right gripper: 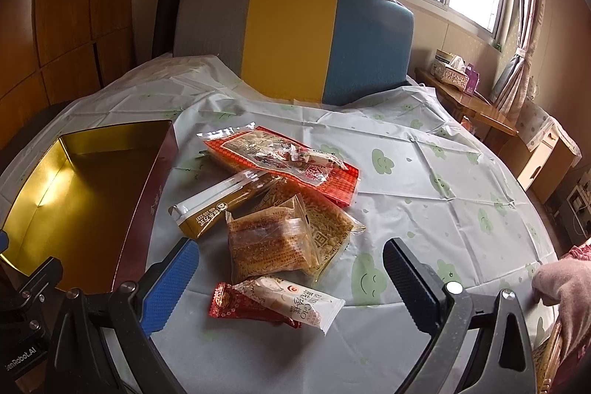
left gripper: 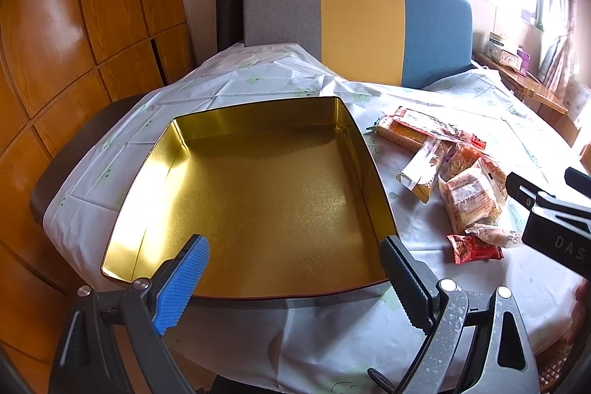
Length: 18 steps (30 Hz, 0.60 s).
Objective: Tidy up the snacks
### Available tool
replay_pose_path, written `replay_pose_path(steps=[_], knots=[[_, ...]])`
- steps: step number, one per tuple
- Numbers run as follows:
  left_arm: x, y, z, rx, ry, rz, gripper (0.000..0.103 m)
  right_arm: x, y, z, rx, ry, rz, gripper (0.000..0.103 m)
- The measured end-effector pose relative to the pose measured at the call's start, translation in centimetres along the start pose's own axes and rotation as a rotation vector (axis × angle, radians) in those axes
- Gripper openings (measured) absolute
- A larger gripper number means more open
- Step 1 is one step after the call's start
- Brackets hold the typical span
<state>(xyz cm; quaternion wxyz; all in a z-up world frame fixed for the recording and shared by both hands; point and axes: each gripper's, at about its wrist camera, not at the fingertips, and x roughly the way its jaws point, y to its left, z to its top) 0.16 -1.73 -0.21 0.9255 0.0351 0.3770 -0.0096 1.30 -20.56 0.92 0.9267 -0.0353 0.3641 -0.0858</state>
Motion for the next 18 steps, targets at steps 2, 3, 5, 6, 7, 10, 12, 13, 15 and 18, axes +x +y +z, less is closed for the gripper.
replay_pose_path(steps=[2, 3, 5, 6, 7, 10, 12, 13, 15, 18], knots=[[0.0, -0.2, 0.0, 0.007, 0.000, -0.001, 0.094, 0.0, -0.2, 0.1, 0.003, -0.004, -0.001, 0.102], [0.0, -0.3, 0.0, 0.009, 0.001, -0.002, 0.094, 0.0, -0.3, 0.2, 0.003, -0.007, 0.000, 0.102], [0.0, -0.3, -0.1, 0.012, 0.003, -0.002, 0.094, 0.1, -0.4, 0.4, -0.004, -0.006, -0.003, 0.102], [0.1, -0.3, 0.0, 0.012, 0.007, -0.002, 0.094, 0.2, -0.4, 0.4, -0.009, -0.006, -0.003, 0.102], [0.2, -0.3, 0.0, 0.012, 0.010, -0.002, 0.094, 0.2, -0.4, 0.5, -0.014, -0.008, -0.004, 0.102], [0.4, -0.3, 0.0, 0.006, 0.018, -0.003, 0.094, 0.3, -0.5, 0.9, -0.028, -0.012, -0.008, 0.102], [0.4, -0.4, 0.1, 0.008, 0.016, 0.000, 0.094, 0.3, -0.8, 1.1, -0.024, -0.017, -0.005, 0.102], [0.4, -0.5, 0.0, 0.009, 0.017, -0.001, 0.094, 0.3, -0.9, 1.2, -0.020, -0.018, -0.004, 0.102], [0.5, -0.7, -0.1, 0.015, 0.020, -0.002, 0.094, 0.4, -1.0, 1.3, -0.015, -0.020, -0.003, 0.102], [0.6, -1.0, -0.2, 0.027, 0.027, -0.009, 0.094, 0.5, -1.2, 1.3, -0.012, -0.017, 0.000, 0.102]])
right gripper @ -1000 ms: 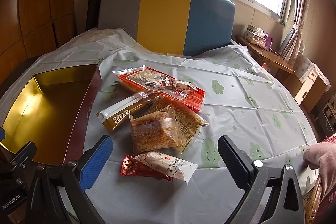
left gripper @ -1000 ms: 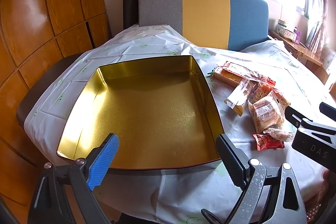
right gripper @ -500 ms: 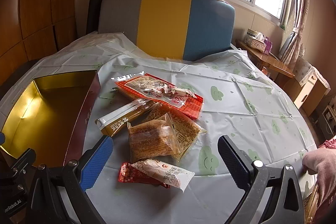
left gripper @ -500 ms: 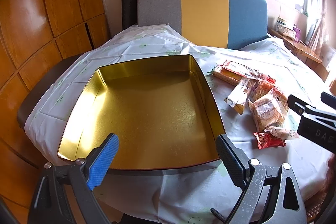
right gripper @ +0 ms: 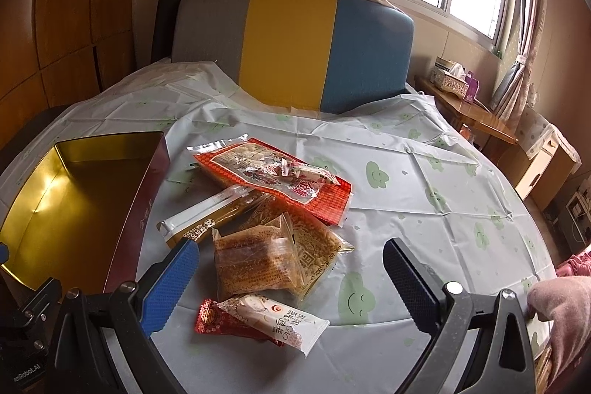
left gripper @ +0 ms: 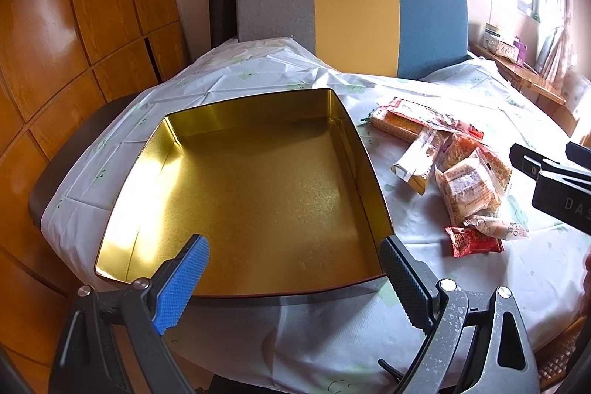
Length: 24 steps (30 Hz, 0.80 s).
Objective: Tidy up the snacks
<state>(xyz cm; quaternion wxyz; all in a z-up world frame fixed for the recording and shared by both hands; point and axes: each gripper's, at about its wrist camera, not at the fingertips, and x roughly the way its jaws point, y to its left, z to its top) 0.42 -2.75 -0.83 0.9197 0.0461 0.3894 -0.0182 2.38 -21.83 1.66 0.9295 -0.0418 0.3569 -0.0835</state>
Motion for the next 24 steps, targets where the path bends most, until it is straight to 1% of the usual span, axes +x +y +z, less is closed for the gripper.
replay_pose_path(steps=[4, 5, 7, 8, 9, 10, 11, 12, 13, 14, 15, 17, 20, 22, 24], knots=[[0.3, -0.2, 0.2, 0.006, 0.013, -0.016, 0.093, 0.3, -0.6, 0.1, -0.002, 0.006, 0.008, 0.102], [0.4, -0.2, 0.3, 0.005, 0.018, -0.026, 0.091, 0.4, -1.0, 0.3, -0.002, 0.010, 0.009, 0.102], [0.8, -0.1, 0.8, -0.014, 0.042, -0.058, 0.090, 0.7, -1.7, 0.8, -0.011, 0.013, 0.008, 0.102], [1.1, -0.1, 1.1, -0.027, 0.059, -0.080, 0.087, 0.8, -2.2, 1.1, -0.015, 0.016, 0.005, 0.102], [1.2, -0.2, 1.3, -0.029, 0.061, -0.084, 0.083, 1.0, -2.9, 1.5, -0.013, 0.019, 0.003, 0.102], [1.3, -0.3, 1.7, -0.030, 0.066, -0.099, 0.075, 1.2, -3.6, 1.9, -0.006, 0.022, 0.002, 0.102], [1.4, -0.4, 1.9, -0.027, 0.067, -0.108, 0.069, 1.5, -4.4, 2.4, 0.003, 0.026, 0.003, 0.102], [1.5, -0.6, 2.3, -0.021, 0.070, -0.126, 0.067, 1.9, -5.2, 2.8, 0.010, 0.030, -0.001, 0.102], [1.7, -0.9, 2.7, -0.019, 0.073, -0.141, 0.059, 2.3, -6.1, 3.1, 0.016, 0.035, -0.009, 0.102], [1.8, -1.1, 3.1, -0.019, 0.078, -0.162, 0.050, 2.8, -6.9, 3.4, 0.022, 0.041, -0.017, 0.102], [2.2, -1.5, 3.7, -0.021, 0.092, -0.197, 0.047, 3.3, -7.8, 3.6, 0.030, 0.046, -0.023, 0.102], [2.6, -2.0, 4.4, -0.029, 0.111, -0.241, 0.035, 4.5, -9.5, 3.9, 0.044, 0.057, -0.041, 0.101], [3.4, -3.4, 6.1, -0.041, 0.126, -0.305, 0.026, 6.5, -11.7, 4.0, 0.063, 0.081, -0.054, 0.101], [3.8, -4.0, 6.9, -0.042, 0.138, -0.328, 0.025, 7.7, -12.7, 3.6, 0.075, 0.095, -0.059, 0.099], [4.6, -5.2, 8.0, -0.051, 0.157, -0.383, 0.025, 8.8, -13.4, 3.1, 0.098, 0.125, -0.052, 0.099]])
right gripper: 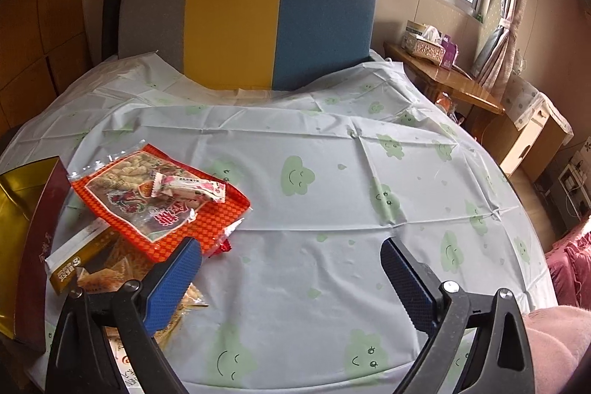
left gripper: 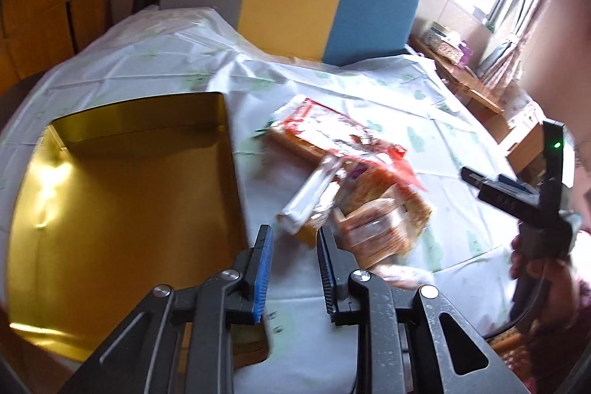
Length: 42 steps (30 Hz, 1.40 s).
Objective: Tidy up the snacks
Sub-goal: 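Reach the left tool to the red checkered snack bag and grasp it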
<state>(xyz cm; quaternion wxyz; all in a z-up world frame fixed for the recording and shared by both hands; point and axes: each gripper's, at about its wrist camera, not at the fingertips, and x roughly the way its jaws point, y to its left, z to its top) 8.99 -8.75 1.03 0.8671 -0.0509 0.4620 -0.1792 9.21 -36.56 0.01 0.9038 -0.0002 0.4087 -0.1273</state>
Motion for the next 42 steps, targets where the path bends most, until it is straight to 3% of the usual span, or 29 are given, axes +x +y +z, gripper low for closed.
replay_pose_path(steps=[2, 8, 12, 16, 22, 31, 33, 35, 38, 42], knots=[[1.0, -0.5, 1.0, -0.025, 0.016, -0.026, 0.025, 0.9, -0.5, 0.1, 0.028, 0.044, 0.037, 0.095], [3.7, -1.6, 4.5, -0.092, 0.007, -0.064, 0.025, 1.0, -0.7, 0.3, 0.069, 0.058, 0.084, 0.095], [6.6, -2.0, 5.9, -0.107, 0.035, -0.047, 0.025, 0.9, -0.9, 0.4, 0.092, 0.056, 0.106, 0.095], [10.4, -1.2, 6.9, -0.189, 0.085, -0.035, 0.025, 0.5, -0.9, 0.6, 0.094, 0.042, 0.115, 0.095], [12.9, -0.5, 7.7, -0.234, 0.110, 0.004, 0.040, 0.2, -1.1, 0.7, 0.103, 0.033, 0.135, 0.095], [14.6, 0.2, 8.7, -0.251, 0.085, 0.005, 0.039, 0.2, -1.1, 0.8, 0.108, 0.039, 0.158, 0.095], [15.1, 0.2, 8.9, -0.235, 0.077, 0.021, 0.016, 0.2, -0.9, 0.8, 0.099, 0.036, 0.155, 0.095], [14.9, 0.0, 9.1, -0.215, 0.051, 0.014, 0.004, 0.2, -0.7, 0.8, 0.093, 0.036, 0.154, 0.095], [13.5, -1.0, 9.4, -0.163, -0.004, 0.000, 0.002, 0.3, -0.5, 0.6, 0.087, 0.039, 0.151, 0.093], [10.5, -3.3, 9.9, -0.044, -0.093, -0.029, 0.001, 0.5, -0.5, 0.5, 0.087, 0.042, 0.159, 0.080]])
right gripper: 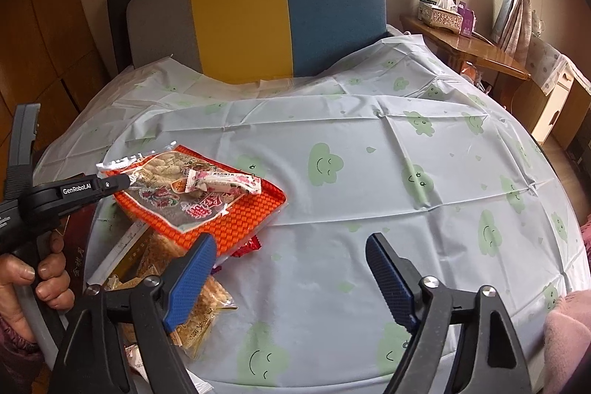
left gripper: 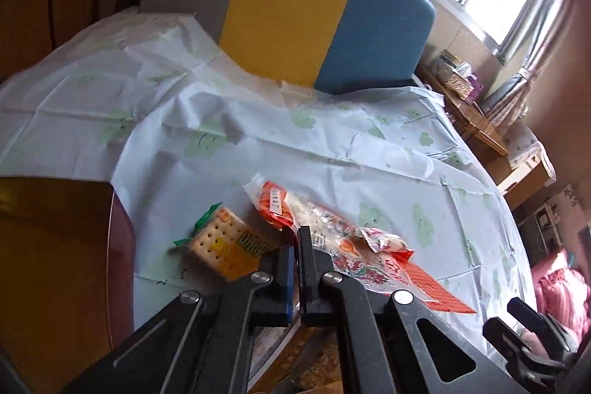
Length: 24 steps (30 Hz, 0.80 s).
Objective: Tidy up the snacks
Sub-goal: 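Reach the left tool to the red checkered snack bag and grasp it, then carry the red checkered bag into the gold tray and open the left tool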
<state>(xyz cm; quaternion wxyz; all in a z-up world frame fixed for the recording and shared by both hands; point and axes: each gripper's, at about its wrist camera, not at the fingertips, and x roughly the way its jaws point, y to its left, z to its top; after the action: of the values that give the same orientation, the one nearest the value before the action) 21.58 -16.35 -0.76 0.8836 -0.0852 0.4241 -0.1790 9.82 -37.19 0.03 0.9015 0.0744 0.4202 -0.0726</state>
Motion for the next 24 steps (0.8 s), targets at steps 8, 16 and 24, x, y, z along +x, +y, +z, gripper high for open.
replay_pose_path(steps=[8, 16, 24], knots=[[-7.0, -3.8, 1.8, 0.137, -0.178, -0.091, 0.000, 0.6, 0.0, -0.1, -0.011, 0.021, -0.030, 0.078], [-13.9, -2.4, 2.7, 0.125, -0.271, -0.128, 0.000, 0.2, -1.5, 0.1, 0.049, 0.008, -0.053, 0.078], [-17.0, 2.7, 0.8, 0.062, -0.243, -0.061, 0.000, 1.1, -1.5, -0.3, 0.090, 0.075, 0.093, 0.078]])
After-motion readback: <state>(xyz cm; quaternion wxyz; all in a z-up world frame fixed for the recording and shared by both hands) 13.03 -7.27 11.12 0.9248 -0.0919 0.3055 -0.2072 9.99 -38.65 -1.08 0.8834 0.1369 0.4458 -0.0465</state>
